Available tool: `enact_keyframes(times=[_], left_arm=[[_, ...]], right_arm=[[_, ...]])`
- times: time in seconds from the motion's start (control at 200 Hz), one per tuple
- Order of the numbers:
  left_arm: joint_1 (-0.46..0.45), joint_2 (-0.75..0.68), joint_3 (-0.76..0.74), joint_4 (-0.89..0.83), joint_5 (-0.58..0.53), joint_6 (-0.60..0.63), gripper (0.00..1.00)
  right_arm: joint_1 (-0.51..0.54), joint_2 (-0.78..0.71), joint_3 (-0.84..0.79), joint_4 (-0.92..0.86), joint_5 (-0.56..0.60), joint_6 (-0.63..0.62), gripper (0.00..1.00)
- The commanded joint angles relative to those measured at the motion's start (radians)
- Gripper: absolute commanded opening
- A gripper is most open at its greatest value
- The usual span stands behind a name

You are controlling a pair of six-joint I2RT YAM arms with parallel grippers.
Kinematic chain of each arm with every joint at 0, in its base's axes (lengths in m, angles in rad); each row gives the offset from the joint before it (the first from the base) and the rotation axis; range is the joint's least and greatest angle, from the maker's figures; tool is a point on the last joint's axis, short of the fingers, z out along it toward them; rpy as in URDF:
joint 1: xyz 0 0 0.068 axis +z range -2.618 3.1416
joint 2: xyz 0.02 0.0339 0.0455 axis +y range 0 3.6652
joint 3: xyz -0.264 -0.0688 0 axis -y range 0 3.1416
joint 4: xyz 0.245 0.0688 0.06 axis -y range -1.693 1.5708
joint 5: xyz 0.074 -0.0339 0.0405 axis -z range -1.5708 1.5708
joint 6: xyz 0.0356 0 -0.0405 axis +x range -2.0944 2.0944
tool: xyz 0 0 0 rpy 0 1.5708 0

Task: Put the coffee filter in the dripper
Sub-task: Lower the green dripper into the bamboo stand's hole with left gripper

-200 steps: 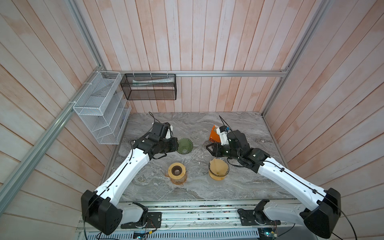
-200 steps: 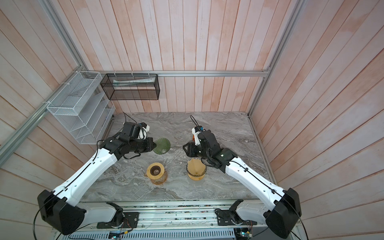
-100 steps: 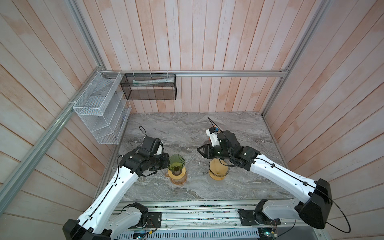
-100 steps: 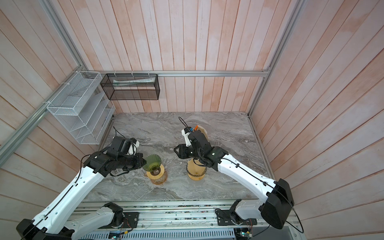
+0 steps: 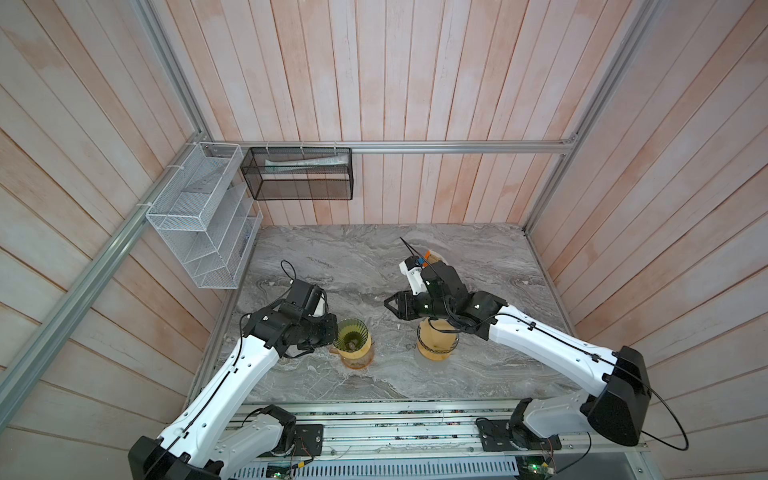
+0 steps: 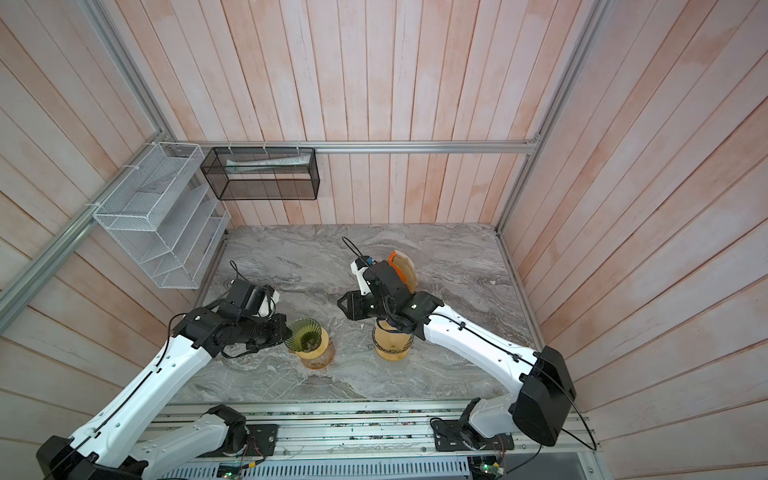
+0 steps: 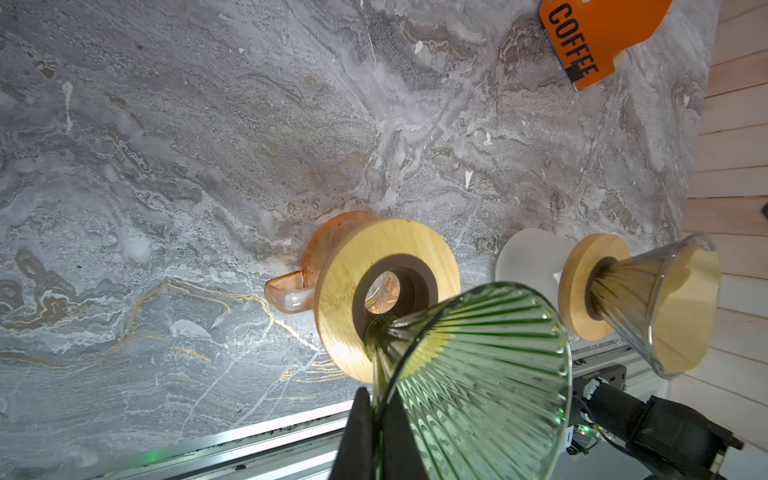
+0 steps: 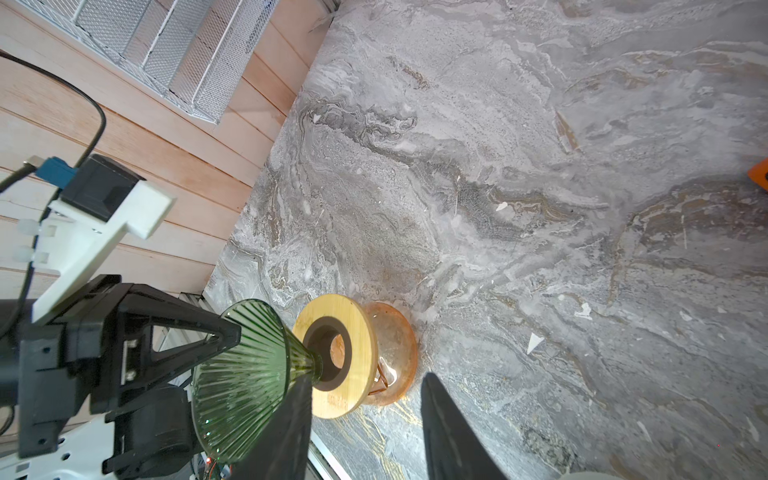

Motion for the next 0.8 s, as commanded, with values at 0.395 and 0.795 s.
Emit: enact_keyframes(times=[0.395, 0.795], left_arm=[[0.002, 0.026, 0.024, 0.067, -0.011, 0.015, 0.00], [0.002, 0.032, 0.043, 0.081, -0.029, 0.016, 0.00]], right_arm=[[0.008, 0.017, 0.035, 0.012, -0.008, -0.007, 0.44], [0.008, 0.016, 0.034, 0.006, -0.007, -0.009, 0.44]])
